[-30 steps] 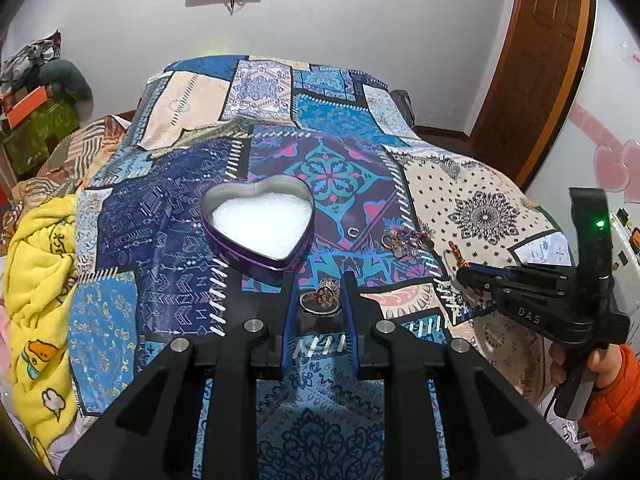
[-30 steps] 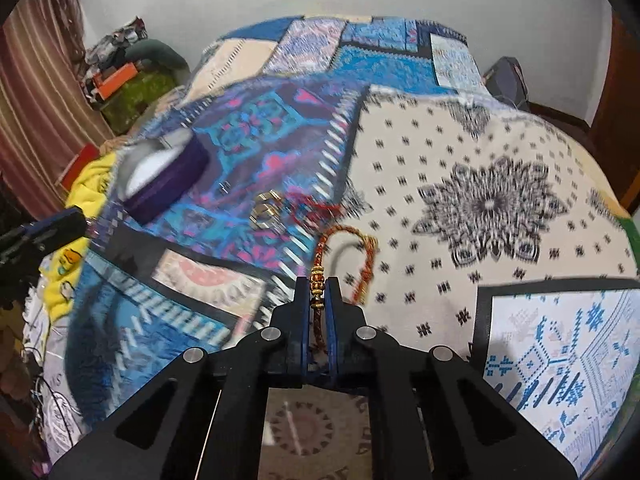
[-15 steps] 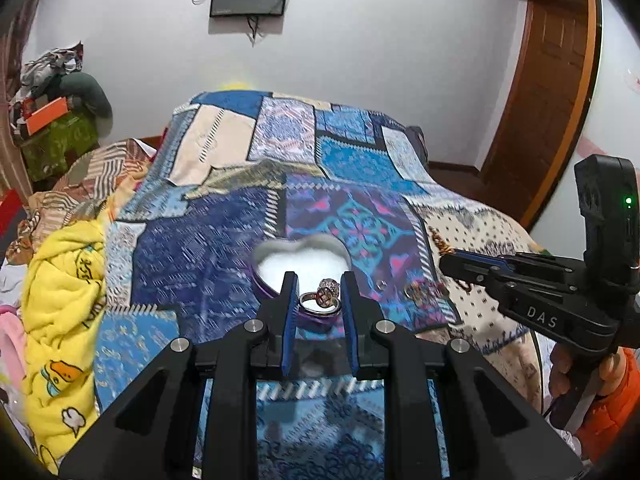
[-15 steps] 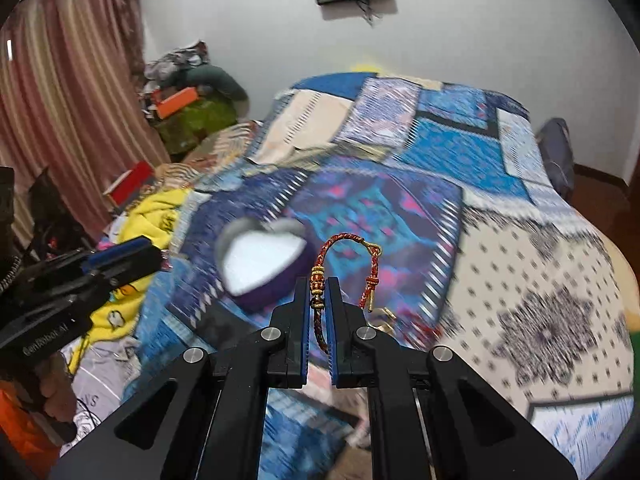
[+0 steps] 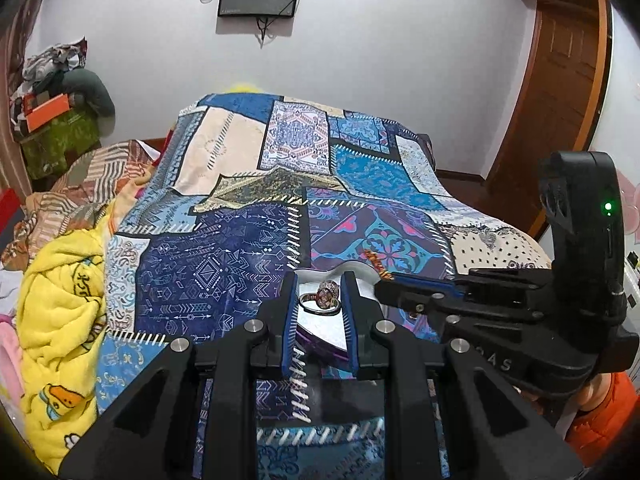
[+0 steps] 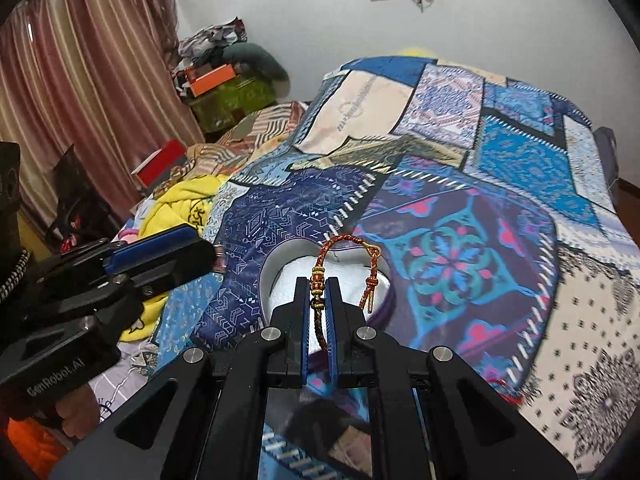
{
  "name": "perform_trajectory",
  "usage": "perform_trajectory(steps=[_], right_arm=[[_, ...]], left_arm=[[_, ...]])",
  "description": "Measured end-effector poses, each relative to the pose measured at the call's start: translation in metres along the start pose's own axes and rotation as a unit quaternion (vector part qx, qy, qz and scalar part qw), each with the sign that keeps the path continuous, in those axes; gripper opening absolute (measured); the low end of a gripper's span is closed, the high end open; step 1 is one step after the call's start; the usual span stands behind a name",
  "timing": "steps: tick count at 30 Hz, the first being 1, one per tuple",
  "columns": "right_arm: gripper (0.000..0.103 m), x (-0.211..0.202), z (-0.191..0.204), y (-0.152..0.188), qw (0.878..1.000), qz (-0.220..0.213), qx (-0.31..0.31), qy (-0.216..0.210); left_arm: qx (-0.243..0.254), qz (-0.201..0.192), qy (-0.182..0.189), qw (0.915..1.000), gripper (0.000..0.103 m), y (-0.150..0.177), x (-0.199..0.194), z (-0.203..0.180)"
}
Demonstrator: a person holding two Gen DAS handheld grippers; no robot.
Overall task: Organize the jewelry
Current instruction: 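Carry the bracelet with the right tool into the heart tin while the left tool drops the ring there, then withdraw both open tools from the tin toward the remaining rings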
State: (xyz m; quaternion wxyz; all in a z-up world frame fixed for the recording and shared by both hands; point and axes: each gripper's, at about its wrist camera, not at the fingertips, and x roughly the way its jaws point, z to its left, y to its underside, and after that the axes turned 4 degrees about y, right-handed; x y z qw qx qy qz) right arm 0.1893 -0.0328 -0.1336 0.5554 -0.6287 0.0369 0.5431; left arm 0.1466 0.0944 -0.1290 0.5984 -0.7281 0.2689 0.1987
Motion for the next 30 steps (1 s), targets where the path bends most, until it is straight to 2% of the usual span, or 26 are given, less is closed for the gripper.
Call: perform_trajectory(steps=[11,21,24,28,30], right_arm=[[0.007,0.018,-0.004,-0.003,0.999,0.033,-0.01,-0.007],[0.007,0.019,-0.006,0.0,0.999,0.044,-0.014,-0.001],[0.011,0.019,-0.008,0.001,0.999,0.054,-0.007,-0.003],[0.023,0.015,-0.012,0.001,0.998,0.055,0.002,0.007],[0.026,0.01,-0.015,0.001,0.999,0.05,0.01,0.005]], left_arm=[[-0.016,0.038,0.013,0.9991,0.02,0.002,0.044,0.014],[-0.021,0.057,0.016,0.998,0.02,0.004,0.058,0.016],[-0.018,0.058,0.015,0.998,0.02,0.005,0.057,0.014],[-0.016,0.058,0.01,0.9981,0.021,0.004,0.055,0.012],[-0.019,0.056,0.009,0.9982,0.029,0.003,0.052,0.013]])
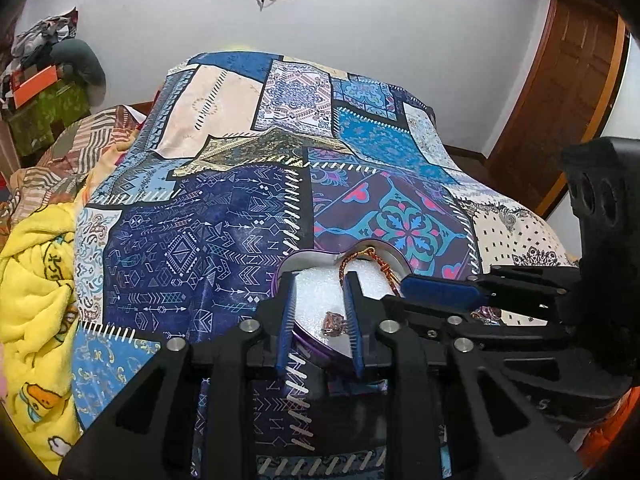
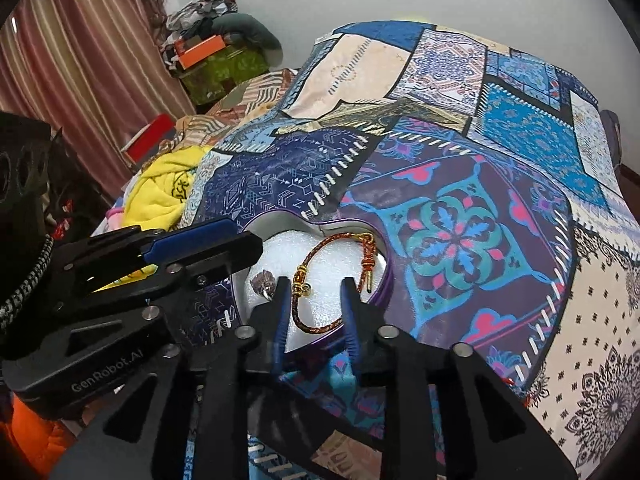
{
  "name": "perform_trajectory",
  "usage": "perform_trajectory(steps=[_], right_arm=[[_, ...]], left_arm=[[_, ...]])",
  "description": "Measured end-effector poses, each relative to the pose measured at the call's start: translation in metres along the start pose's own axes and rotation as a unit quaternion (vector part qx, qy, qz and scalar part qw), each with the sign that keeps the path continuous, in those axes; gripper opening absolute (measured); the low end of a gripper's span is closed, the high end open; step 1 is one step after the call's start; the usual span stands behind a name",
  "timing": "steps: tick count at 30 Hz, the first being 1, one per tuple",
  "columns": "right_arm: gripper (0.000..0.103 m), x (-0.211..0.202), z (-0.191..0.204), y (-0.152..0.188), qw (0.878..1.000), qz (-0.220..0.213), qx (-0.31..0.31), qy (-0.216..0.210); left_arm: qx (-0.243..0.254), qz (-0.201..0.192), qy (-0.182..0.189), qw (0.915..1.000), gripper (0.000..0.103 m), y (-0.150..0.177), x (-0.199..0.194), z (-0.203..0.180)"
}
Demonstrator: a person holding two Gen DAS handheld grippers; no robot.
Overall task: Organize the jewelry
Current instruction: 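Withdraw both open tools from the tin toward the remaining rings, then grasp a gold ring with the left tool while the right tool grasps a silver ring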
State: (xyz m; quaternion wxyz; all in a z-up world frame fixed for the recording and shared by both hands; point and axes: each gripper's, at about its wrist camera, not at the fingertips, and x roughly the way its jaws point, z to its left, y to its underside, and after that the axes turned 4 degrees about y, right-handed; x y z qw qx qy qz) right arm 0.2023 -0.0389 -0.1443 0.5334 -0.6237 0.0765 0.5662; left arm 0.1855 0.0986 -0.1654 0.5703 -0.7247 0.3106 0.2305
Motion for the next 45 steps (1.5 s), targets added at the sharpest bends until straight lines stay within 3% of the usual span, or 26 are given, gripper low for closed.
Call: perform_trajectory(steps=[14,22,33,45], right_arm=[[0.03,-0.059,-0.01,0.004,0.998,-0.055,0.007,0.04],[0.03,-0.089,-0.032,0.026,0.995,-0.062,0.016,0.08],[0.03,-0.104,-0.083,0.064,0.991,-0.034,0.055,0.12],[0.031,-0.075,-0.107,0.086,0.992,0.016,0.072,0.098]], left_arm=[[0.019,-0.039,-0.017,0.9989,0.043,-0.002,-0.05,-0.017],[0.046,-0.016,-0.018,0.9987,0.044,0.021,-0.062,-0.043],[0.06,0.041,0.024,0.997,0.044,0.038,-0.028,-0.086],[0.074,0.099,0.061,0.9905,0.044,0.046,0.03,-0.116]])
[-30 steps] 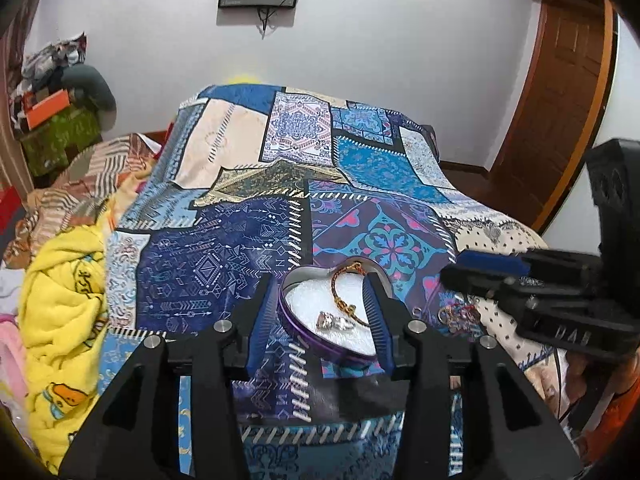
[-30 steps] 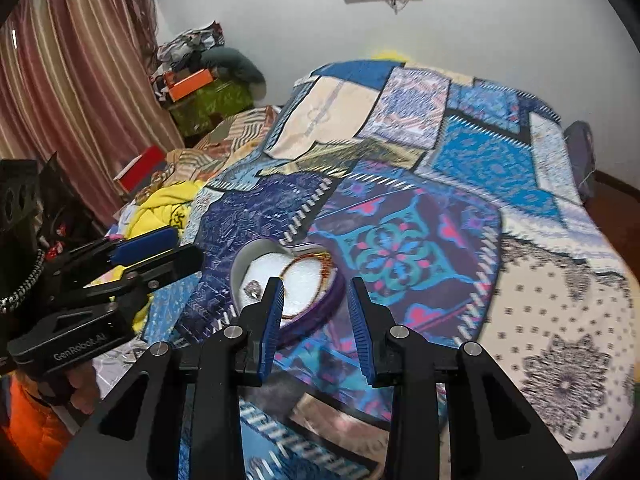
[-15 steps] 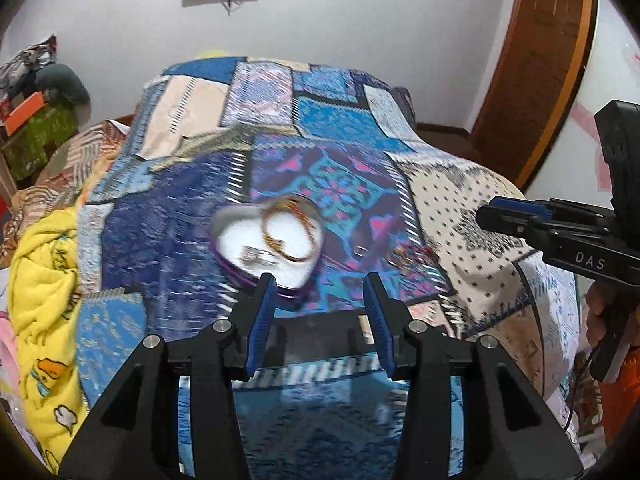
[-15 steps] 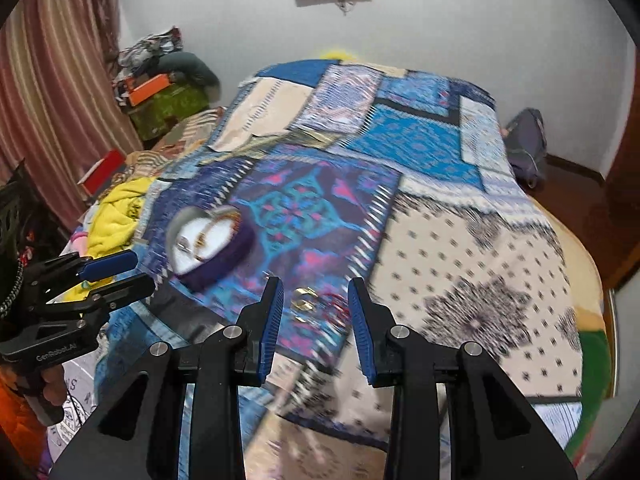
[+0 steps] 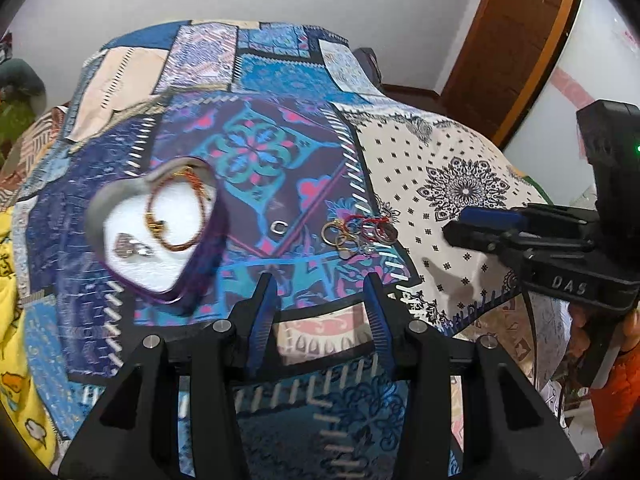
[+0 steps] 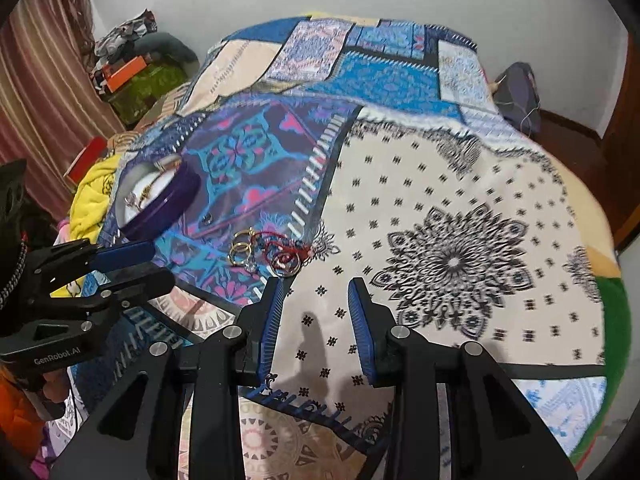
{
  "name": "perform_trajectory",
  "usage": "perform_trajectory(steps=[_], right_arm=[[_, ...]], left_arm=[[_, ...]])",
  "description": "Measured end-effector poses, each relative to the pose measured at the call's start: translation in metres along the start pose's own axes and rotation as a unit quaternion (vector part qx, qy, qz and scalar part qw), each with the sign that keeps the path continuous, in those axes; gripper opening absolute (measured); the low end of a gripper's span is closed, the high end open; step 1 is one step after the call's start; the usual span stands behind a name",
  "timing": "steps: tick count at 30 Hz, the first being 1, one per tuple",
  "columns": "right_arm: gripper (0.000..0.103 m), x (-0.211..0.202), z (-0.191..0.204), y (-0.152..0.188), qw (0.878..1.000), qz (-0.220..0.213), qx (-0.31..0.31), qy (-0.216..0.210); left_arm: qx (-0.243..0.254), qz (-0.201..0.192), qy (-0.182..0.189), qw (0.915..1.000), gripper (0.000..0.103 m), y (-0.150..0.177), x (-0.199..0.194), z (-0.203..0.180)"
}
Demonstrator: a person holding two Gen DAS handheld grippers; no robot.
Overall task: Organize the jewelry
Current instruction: 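Grasp a gold ring with the left tool while the right tool grasps a silver ring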
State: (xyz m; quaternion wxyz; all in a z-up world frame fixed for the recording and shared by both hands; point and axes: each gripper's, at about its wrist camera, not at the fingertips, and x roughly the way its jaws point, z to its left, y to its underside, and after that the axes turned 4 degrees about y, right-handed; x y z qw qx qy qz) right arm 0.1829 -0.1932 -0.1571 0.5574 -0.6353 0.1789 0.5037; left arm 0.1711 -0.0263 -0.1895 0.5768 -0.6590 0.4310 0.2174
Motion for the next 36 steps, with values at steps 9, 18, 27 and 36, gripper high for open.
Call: perform_trajectory(steps=[9,18,27,36], right_arm=[[0.031,0.027,0.011,-0.003,0.999,0.018,-0.022,-0.035],[0.02,0.033,0.013,-0.002,0.999,0.005,-0.029,-0.034],[0.02,0.027,0.01,0.0,0.999,-0.006,-0.022,-0.038],[0.02,0.015,0.0,0.004,0.999,-0.01,-0.003,-0.037]], left_arm=[[-0.006,0.02,0.014,0.9997,0.025,-0.003,0.025,0.006],[0.005,0.029,0.034,0.999,0.024,-0.009,0.04,0.002],[0.024,0.032,0.021,0.999,0.012,-0.019,0.053,-0.007],[0.028,0.025,0.009,0.9992,0.0,-0.015,0.049,-0.011]])
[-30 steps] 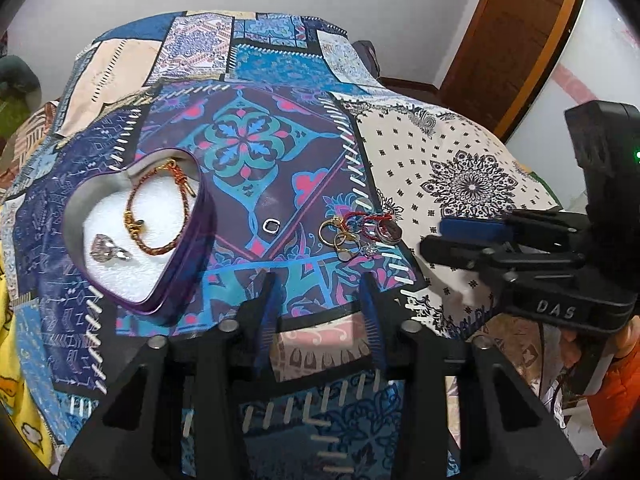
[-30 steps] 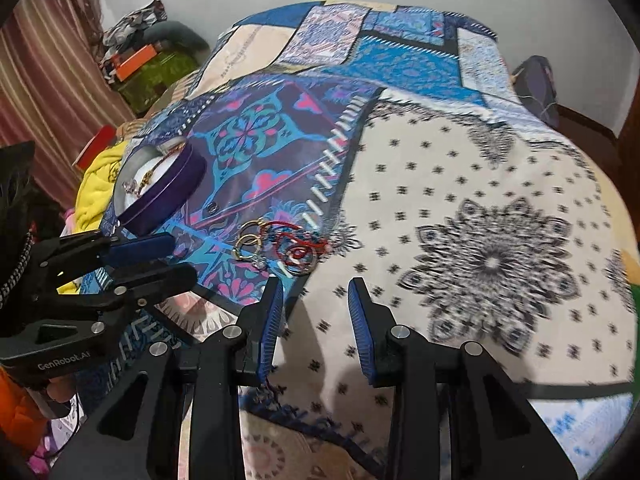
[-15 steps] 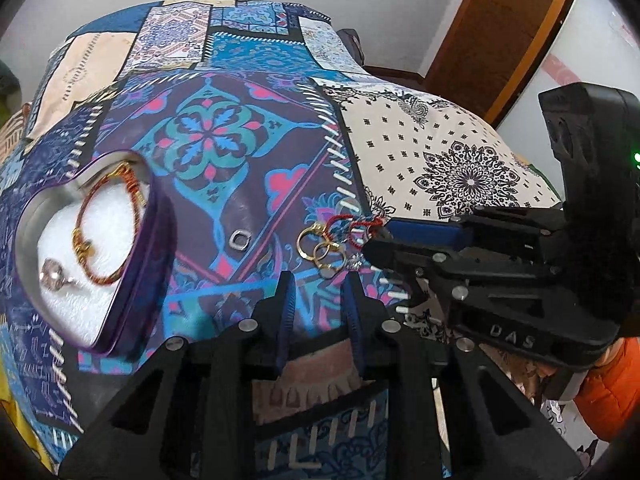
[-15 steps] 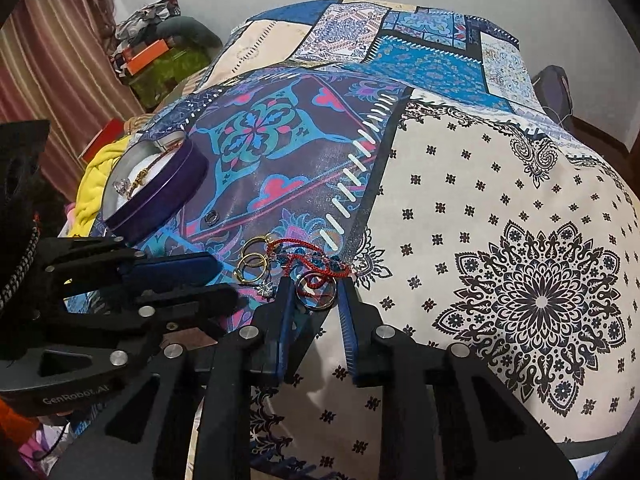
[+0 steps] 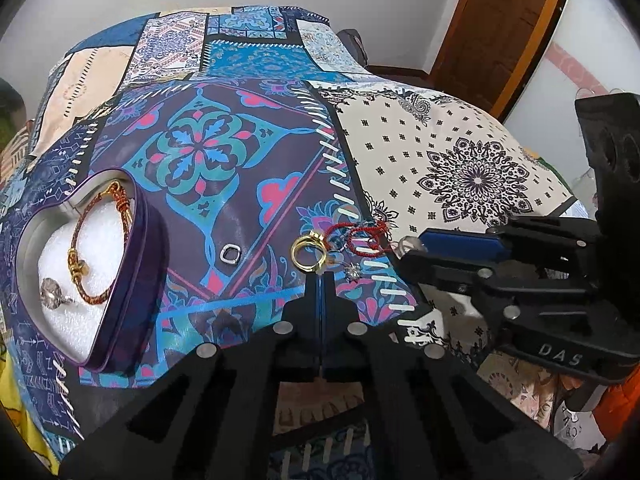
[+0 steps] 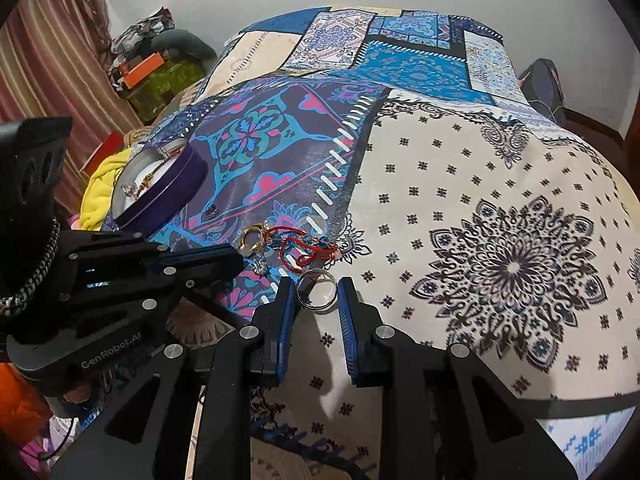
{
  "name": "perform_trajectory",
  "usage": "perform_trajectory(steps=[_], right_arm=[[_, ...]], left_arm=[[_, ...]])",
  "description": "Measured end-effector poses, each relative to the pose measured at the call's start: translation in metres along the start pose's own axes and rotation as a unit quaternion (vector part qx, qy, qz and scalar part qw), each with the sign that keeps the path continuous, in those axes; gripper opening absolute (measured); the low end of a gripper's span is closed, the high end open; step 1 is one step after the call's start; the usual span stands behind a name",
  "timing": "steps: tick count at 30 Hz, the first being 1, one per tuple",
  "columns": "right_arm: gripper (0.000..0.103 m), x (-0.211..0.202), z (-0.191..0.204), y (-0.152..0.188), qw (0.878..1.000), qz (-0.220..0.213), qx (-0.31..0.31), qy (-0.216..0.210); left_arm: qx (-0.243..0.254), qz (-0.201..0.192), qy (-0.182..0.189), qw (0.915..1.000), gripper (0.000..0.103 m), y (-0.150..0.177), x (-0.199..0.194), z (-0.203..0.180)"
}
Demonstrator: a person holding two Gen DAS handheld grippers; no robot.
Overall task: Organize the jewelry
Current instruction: 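Grasp a gold ring with the left tool while the right tool grasps a silver ring, then carry both rings over the heart tin and open both tools to drop them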
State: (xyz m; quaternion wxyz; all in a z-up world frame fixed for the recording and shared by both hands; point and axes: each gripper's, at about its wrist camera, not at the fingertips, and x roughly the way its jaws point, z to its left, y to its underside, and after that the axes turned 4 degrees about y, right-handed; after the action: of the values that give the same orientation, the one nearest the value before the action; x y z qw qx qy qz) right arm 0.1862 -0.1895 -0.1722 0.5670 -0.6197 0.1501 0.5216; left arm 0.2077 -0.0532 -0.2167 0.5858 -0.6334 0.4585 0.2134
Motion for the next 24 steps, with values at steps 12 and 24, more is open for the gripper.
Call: perform_trajectory(steps=[12,24], right_arm=[[0.02,-0.014,0.004,-0.005,1.0,-0.021,0.009,0.001],[0.02,-0.014,-0.005,0.0,1.0,-0.019,0.019,0.001]], left_arm=[[-0.008,0.014,-0.001,0.9999,0.004,0.003,-0.005,-0.001],[0.002,0.01,-0.021,0.9997,0.023,-0.011,0.01,-0.005]])
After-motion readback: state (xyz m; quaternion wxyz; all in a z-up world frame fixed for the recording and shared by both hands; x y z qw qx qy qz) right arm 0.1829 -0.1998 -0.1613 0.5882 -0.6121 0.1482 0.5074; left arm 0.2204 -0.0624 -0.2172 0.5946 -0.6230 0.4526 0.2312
